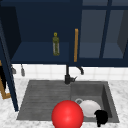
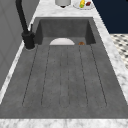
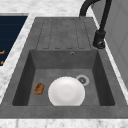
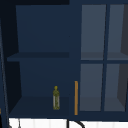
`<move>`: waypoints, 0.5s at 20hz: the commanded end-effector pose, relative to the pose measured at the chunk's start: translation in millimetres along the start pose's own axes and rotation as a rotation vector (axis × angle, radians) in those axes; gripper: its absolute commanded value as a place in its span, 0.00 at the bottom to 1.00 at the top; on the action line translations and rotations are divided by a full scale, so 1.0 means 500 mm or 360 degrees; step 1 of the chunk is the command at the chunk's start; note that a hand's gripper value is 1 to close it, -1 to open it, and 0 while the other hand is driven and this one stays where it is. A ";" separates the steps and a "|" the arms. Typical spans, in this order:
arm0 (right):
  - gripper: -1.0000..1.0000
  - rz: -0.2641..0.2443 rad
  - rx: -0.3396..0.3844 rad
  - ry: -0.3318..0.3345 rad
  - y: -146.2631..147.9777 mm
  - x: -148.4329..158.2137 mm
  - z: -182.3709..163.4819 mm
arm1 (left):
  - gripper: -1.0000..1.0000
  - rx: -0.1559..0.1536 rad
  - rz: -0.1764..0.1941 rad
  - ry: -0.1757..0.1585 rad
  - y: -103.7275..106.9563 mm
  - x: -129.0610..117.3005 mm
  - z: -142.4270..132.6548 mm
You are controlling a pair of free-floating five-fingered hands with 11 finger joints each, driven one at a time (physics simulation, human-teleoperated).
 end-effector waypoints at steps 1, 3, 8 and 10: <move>0.50 0.0000 0.0000 0.0000 0.000 0.000 0.000 | 0.00 -0.0036 0.0002 0.0004 0.005 0.028 -0.051; 0.50 0.0000 0.0000 0.0000 0.000 0.000 0.000 | 0.00 -0.0037 0.0001 0.0033 0.006 0.033 -0.073; 0.50 0.0000 0.0000 0.0000 0.000 0.000 0.000 | 0.00 -0.0054 -0.0008 0.0117 0.009 0.041 -0.125; 0.50 0.0000 0.0000 0.0000 0.000 0.000 0.000 | 0.00 -0.0056 -0.0016 0.0154 0.012 0.042 -0.146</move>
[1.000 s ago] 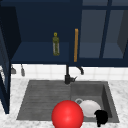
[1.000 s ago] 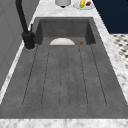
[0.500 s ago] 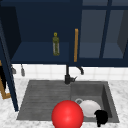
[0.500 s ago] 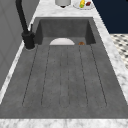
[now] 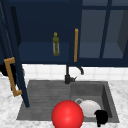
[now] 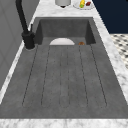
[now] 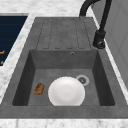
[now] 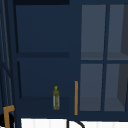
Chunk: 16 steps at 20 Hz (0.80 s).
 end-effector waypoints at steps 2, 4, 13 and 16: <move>0.50 0.0000 0.0000 0.0000 0.000 0.000 0.000 | 0.00 -0.0052 -0.0019 0.0025 0.008 0.032 -0.056; 0.50 0.0000 0.0000 0.0000 0.000 0.000 0.000 | 0.00 -0.0048 -0.0029 0.0062 0.012 0.031 -0.078; 0.50 0.0000 0.0000 0.0000 0.000 0.000 0.000 | 0.00 -0.0025 -0.0026 0.0217 0.016 0.032 -0.185; 0.50 0.0000 0.0000 0.0000 0.000 0.000 0.000 | 0.00 -0.0020 -0.0024 0.0264 0.021 0.032 -0.222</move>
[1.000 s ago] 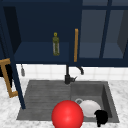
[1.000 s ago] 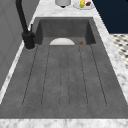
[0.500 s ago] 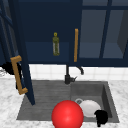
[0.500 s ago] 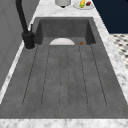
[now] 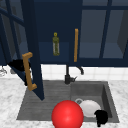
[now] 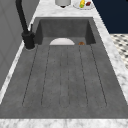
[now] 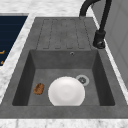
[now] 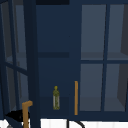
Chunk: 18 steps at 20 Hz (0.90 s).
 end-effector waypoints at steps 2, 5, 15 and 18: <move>0.50 0.0000 0.0000 0.0000 0.000 0.000 0.000 | 0.00 -0.0006 -0.0007 0.0018 0.013 0.030 -0.070; 0.50 0.0000 0.0000 0.0000 0.000 0.000 0.000 | 0.00 -0.0003 -0.0003 0.0073 0.018 0.035 -0.108; 0.50 0.0000 0.0000 0.0000 0.000 0.000 0.000 | 0.00 0.0000 -0.0008 0.0302 0.022 0.042 -0.227; 0.50 0.0000 0.0000 0.0000 0.000 0.000 0.000 | 0.00 0.0001 -0.0010 0.0369 0.026 0.040 -0.261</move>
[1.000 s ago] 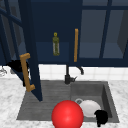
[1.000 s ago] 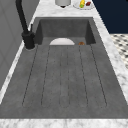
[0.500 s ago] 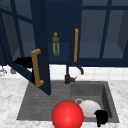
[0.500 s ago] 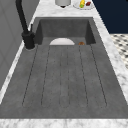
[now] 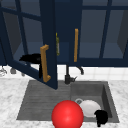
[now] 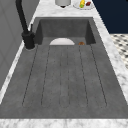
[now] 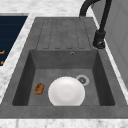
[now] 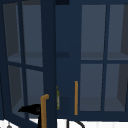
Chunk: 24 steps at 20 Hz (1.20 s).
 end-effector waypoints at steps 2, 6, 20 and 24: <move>0.50 0.0000 0.0000 0.0000 0.000 0.000 0.000 | 0.00 -0.0003 -0.0006 0.0022 0.007 0.044 -0.061; 0.50 0.0000 0.0000 0.0000 0.000 0.000 0.000 | 0.00 -0.0002 -0.0010 0.0109 0.011 0.049 -0.105; 0.50 0.0000 0.0000 0.0000 0.000 0.000 0.000 | 0.00 0.0000 -0.0015 0.0408 0.023 0.032 -0.280; 0.50 0.0000 0.0000 0.0000 0.000 0.000 0.000 | 0.00 0.0000 -0.0015 0.0500 0.027 0.025 -0.330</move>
